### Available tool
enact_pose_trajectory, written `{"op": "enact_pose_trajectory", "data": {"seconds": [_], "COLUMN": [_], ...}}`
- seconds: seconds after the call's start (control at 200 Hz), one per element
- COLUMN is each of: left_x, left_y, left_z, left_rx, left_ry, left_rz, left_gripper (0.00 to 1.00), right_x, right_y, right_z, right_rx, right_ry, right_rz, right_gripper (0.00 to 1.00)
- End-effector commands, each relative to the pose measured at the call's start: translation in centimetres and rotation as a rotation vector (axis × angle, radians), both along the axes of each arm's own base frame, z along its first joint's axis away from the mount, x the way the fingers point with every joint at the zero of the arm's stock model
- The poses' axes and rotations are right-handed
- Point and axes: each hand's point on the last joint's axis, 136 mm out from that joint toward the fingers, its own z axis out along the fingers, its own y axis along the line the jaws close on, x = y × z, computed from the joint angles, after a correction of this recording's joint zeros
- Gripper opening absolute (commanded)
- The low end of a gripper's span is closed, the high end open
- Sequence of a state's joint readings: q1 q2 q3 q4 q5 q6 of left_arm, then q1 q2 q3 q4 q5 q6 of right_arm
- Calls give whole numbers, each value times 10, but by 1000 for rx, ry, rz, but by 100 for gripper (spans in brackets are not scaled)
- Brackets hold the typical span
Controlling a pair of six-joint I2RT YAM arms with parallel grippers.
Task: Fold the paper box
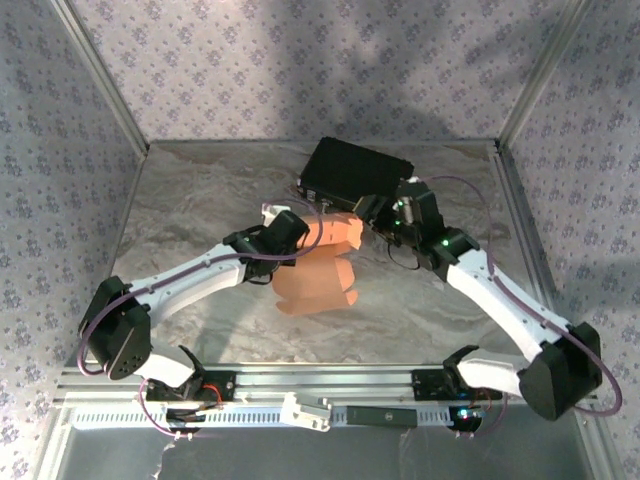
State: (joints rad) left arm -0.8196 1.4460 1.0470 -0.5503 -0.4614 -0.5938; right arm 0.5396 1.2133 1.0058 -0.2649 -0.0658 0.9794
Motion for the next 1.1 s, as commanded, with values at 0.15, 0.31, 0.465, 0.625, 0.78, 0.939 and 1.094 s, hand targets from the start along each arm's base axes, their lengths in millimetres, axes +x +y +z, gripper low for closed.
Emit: {"op": "enact_pose_trajectory", "data": {"seconds": [0.15,0.31,0.465,0.625,0.78,0.939,1.094], "left_x": [-22,-25,-25,-26,-27,-23,-23], "left_y": [3,7,8,10,10,3,3], "left_z": [-2,-2,-1,0,-2,-2,0], "left_rx": [-17,-7,-7,-12,-9,-33,-44], "left_ry": [110,123,113,104,110,101,95], "left_rz": [-23,-25,-25,-19,-23,-29,-27], "left_gripper": [0,0,0,0,0,0,0], "right_x": [4,15,24,23,19,18,16], "right_y": [25,35,48,59,69,80,89], "right_z": [-38,-63,-77,-95,-99,-93,-91], "right_rx": [-149,-209,-191,-172,-98,-42,13], "right_ry": [120,134,152,208,223,223,244], "right_rz": [115,108,126,137,143,148,147], "right_gripper": [54,53,52,51,51,51,51]}}
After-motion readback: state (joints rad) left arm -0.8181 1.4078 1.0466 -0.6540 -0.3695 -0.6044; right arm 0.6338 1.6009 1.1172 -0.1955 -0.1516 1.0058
